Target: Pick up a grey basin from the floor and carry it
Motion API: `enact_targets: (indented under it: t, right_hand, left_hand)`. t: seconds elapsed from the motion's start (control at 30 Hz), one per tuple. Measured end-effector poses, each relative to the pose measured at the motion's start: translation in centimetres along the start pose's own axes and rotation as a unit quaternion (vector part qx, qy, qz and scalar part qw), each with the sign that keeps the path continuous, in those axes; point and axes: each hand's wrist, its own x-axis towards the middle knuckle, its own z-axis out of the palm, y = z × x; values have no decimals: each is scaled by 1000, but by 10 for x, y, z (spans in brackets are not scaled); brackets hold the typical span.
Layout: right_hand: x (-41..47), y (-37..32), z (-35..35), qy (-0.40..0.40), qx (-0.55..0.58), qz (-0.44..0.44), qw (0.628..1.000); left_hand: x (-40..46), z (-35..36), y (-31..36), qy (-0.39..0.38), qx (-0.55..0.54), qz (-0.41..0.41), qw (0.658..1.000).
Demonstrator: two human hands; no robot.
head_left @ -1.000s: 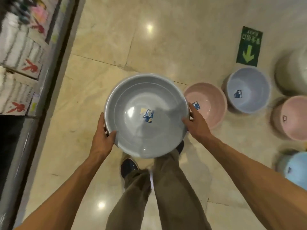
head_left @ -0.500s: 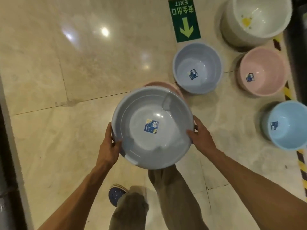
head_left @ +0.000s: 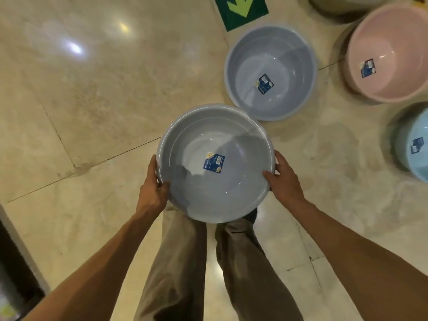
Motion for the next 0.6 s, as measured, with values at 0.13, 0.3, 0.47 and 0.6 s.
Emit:
enact_targets:
  t: [0.13,0.3,0.47,0.6]
  right_hand:
    - [29,18,26,18,10,3,1000]
    - [53,43,49,59,9,27,998]
    - [71,60,70,86,17,45,995]
    - [74,63,80,67,37,42,996]
  left_hand:
    - [41,3,-7,-27,57,10,998]
    - [78,17,-5,-35,99,56,993]
    - [104,37,-17,-14,105,44,993]
    - [114,41,-27,-22,109,45,993]
